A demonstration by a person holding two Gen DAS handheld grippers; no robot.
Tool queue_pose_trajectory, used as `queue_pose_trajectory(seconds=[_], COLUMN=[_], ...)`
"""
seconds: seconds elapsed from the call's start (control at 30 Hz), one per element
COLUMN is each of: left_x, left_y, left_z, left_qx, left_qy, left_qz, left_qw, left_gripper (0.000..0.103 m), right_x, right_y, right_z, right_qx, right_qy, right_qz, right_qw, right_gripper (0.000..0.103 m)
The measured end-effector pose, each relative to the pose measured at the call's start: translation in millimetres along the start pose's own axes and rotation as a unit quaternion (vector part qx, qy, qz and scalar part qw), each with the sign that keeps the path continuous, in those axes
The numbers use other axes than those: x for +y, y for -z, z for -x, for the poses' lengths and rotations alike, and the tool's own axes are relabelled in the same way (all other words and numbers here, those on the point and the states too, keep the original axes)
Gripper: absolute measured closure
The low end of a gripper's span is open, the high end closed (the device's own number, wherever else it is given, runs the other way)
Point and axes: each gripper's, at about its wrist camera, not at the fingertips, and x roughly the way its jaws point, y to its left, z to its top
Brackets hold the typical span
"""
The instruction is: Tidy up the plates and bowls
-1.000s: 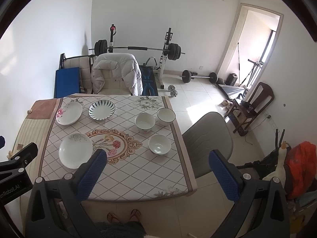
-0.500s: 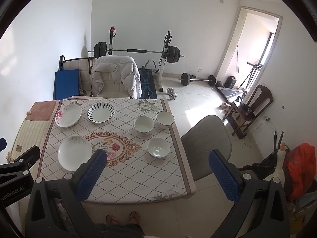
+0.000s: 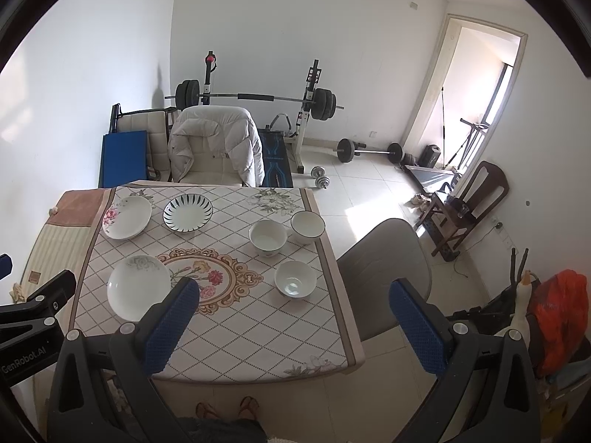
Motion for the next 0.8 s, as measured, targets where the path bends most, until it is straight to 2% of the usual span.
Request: queue_pose_trajectory(seconds=[0.23, 0.4, 0.47, 0.53, 0.63, 0.73, 0.8], left_x=[0.4, 20.6, 36.6, 52.0, 74.8, 95.0, 110.1], left_y=[-4.3, -6.7, -6.1, -4.2, 1.8, 12.1, 17.2], left_z=[-8.5, -38.4, -58.7, -81.5, -122.6, -163.7, -193.1], left_qx=[0.005, 0.011, 0.025, 0.039, 0.076, 0.113, 0.142], left_qy=[-0.007, -0.036, -0.053, -0.071, -0.096, -0.095, -0.082], left_qz=[0.003, 0.027, 0.044, 0.057, 0.065, 0.071, 0.081], left_qw=[1.0000, 0.9989, 0.9973, 0.9951, 0.9904, 0.9864, 0.9832], left_gripper=[0.000, 0.000, 0.000, 0.000, 0.000, 0.000, 0.000], right_x=[-0.8, -7.1, -3.9, 0.9, 13.4, 43.4, 70.9], right_y=[-1.9, -4.3, -2.6, 2.3, 10.2, 20.8, 27.6], right_z=[-4.7, -38.6, -63.2, -95.1, -151.4, -210.5, -250.6], right_qx=[0.005, 0.020, 0.033, 0.067, 0.123, 0.170, 0.199], right_qy=[-0.003, -0.023, -0.042, -0.075, -0.145, -0.197, -0.222], right_qz=[-0.008, -0.019, -0.008, -0.003, -0.009, -0.004, 0.003], right_qw=[1.000, 0.999, 0.999, 0.995, 0.982, 0.965, 0.955], right_gripper=[0.000, 0.000, 0.000, 0.000, 0.000, 0.000, 0.000])
